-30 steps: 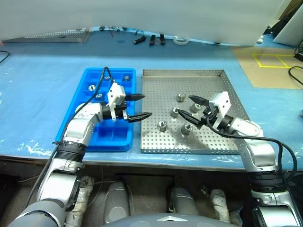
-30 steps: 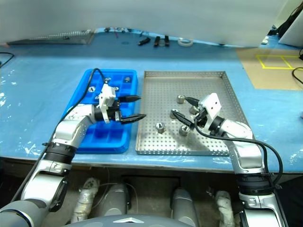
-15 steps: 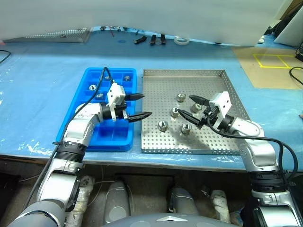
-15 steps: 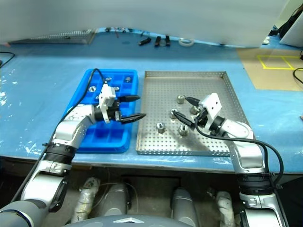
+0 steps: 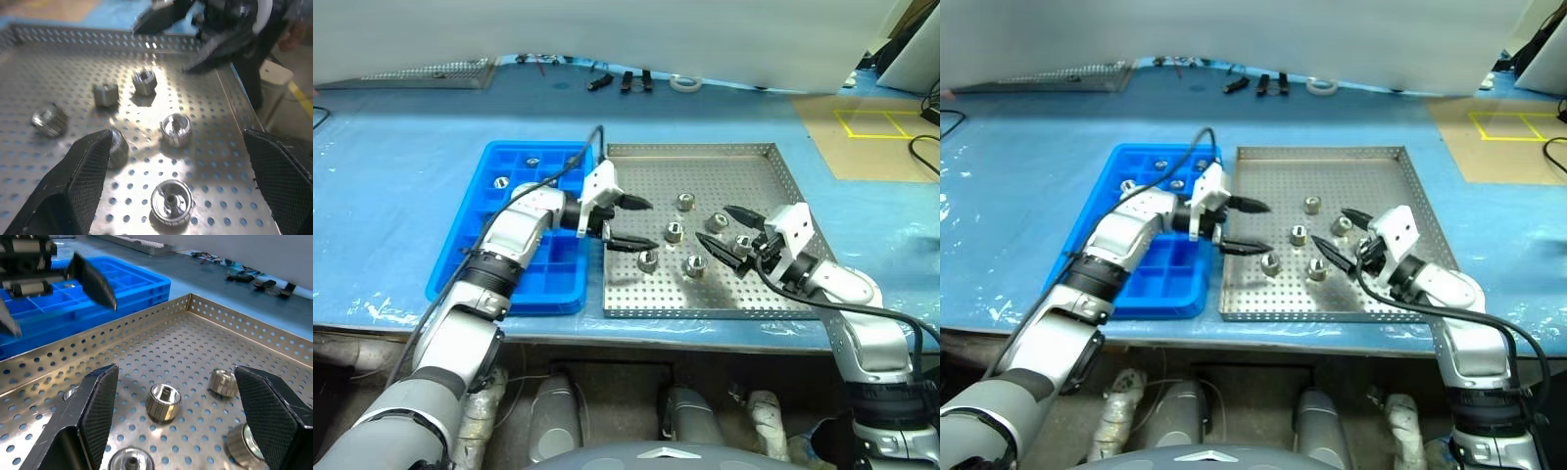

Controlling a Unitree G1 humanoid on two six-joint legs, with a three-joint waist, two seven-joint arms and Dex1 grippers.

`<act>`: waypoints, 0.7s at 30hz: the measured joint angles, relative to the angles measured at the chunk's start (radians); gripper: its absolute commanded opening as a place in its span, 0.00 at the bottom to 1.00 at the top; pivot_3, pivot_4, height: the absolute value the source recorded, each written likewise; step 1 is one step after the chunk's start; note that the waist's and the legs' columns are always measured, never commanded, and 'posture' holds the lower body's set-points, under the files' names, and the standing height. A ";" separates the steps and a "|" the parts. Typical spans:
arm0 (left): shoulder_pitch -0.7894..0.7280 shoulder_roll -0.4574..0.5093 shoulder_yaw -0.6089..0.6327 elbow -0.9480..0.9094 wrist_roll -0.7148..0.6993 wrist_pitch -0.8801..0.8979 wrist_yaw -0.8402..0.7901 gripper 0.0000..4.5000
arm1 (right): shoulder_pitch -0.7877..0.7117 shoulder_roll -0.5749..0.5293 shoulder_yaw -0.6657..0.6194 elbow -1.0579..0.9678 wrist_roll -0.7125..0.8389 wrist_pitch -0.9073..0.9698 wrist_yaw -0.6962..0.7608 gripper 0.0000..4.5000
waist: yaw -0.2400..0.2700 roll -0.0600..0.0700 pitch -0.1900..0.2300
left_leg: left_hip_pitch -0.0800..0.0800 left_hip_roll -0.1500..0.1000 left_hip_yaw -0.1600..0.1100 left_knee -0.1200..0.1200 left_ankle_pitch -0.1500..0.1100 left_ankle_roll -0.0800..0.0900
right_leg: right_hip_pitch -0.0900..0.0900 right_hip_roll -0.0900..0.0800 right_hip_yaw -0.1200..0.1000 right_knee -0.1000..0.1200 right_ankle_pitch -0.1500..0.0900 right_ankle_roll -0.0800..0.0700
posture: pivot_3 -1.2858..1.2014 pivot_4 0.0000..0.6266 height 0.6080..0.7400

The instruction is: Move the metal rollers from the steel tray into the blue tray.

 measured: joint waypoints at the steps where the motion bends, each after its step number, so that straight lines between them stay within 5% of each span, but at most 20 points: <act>1: -0.021 -0.007 -0.018 0.045 0.027 -0.017 -0.015 1.00 | 0.022 0.008 -0.001 -0.022 0.000 0.004 -0.018 0.88 | -0.004 0.000 0.000 | 0.000 0.000 0.000 0.000 0.000 0.000 | 0.000 0.000 0.000 0.000 0.000 0.000 | 0.41 0.24 1.00; 11: -0.130 -0.065 -0.081 0.328 0.192 -0.137 -0.050 1.00 | 0.151 0.043 -0.010 -0.142 0.000 0.017 -0.129 0.88 | -0.029 0.000 0.000 | 0.000 -0.001 0.000 0.000 0.000 0.000 | 0.000 0.000 0.000 -0.002 0.000 0.000 | 0.38 0.24 1.00; 21: -0.136 -0.107 -0.081 0.423 0.270 -0.220 -0.013 1.00 | 0.176 0.056 -0.010 -0.166 -0.009 0.017 -0.181 0.88 | -0.035 0.000 0.000 | 0.000 -0.001 0.000 0.000 0.000 0.001 | 0.000 0.000 0.000 -0.002 0.000 0.000 | 0.38 0.24 1.00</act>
